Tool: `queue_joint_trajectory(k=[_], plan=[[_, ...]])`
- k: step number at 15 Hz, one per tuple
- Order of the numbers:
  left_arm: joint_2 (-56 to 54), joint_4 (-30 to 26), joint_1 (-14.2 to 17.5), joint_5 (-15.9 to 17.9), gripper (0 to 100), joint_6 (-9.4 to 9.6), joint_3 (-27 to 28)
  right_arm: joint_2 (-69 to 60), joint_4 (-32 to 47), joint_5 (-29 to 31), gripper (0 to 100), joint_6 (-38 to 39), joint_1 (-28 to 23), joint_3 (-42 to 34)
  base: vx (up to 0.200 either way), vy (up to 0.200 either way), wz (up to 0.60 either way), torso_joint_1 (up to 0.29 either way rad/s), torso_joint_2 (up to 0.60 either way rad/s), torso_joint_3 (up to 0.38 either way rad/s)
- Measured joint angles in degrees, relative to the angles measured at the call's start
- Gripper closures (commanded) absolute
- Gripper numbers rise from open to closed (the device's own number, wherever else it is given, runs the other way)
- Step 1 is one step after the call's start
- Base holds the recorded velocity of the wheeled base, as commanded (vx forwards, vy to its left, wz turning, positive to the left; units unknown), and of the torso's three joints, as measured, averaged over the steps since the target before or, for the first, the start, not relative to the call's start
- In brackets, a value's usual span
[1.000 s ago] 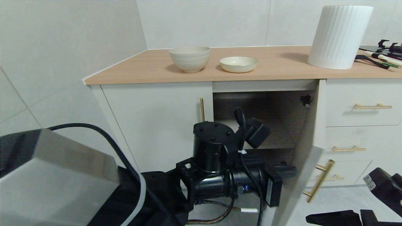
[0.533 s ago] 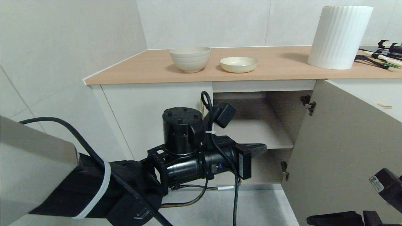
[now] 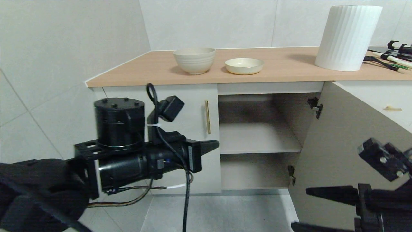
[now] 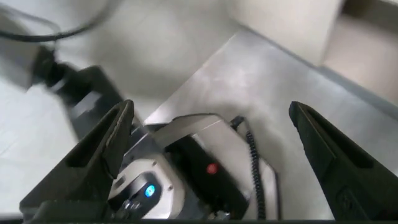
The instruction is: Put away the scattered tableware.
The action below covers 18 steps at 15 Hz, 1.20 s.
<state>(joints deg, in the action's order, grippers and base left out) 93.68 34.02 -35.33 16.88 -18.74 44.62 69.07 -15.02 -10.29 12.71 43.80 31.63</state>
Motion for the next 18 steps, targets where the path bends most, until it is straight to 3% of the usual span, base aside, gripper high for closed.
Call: queue_joint_trajectory(k=[4, 5, 9, 14, 18], plan=[[-12.84, -6.74, 8.95, -1.04, 100, 1.17, -4.44, 8.27, 1.91, 4.38, 0, -0.21, -1.50, 12.63, 0.000, 0.000, 0.00, 0.000, 0.00, 0.000], [-15.41, -8.08, 11.37, -1.10, 0, 1.23, -5.25, 10.20, 2.73, 5.28, 0, -0.16, -1.72, 15.41, 0.000, 0.000, 0.00, 0.000, 0.00, 0.000], [-21.38, -12.90, 15.54, -1.26, 0, 1.22, -4.82, 14.31, 3.04, 8.40, 0, 0.17, -2.21, 21.26, 0.000, 0.000, 0.00, 0.000, 0.00, 0.000], [-23.15, -11.28, 19.93, -1.23, 0, 0.84, -4.22, 15.76, 3.47, 8.52, 0, 1.56, -3.15, 22.30, 0.000, 0.000, 0.00, 0.000, 0.00, 0.000], [-22.93, -10.17, 21.03, -1.27, 0, 0.87, -4.13, 15.98, 7.74, 9.63, 0, 2.83, -3.36, 23.67, 0.000, 0.000, 0.00, 0.000, 0.00, 0.000]])
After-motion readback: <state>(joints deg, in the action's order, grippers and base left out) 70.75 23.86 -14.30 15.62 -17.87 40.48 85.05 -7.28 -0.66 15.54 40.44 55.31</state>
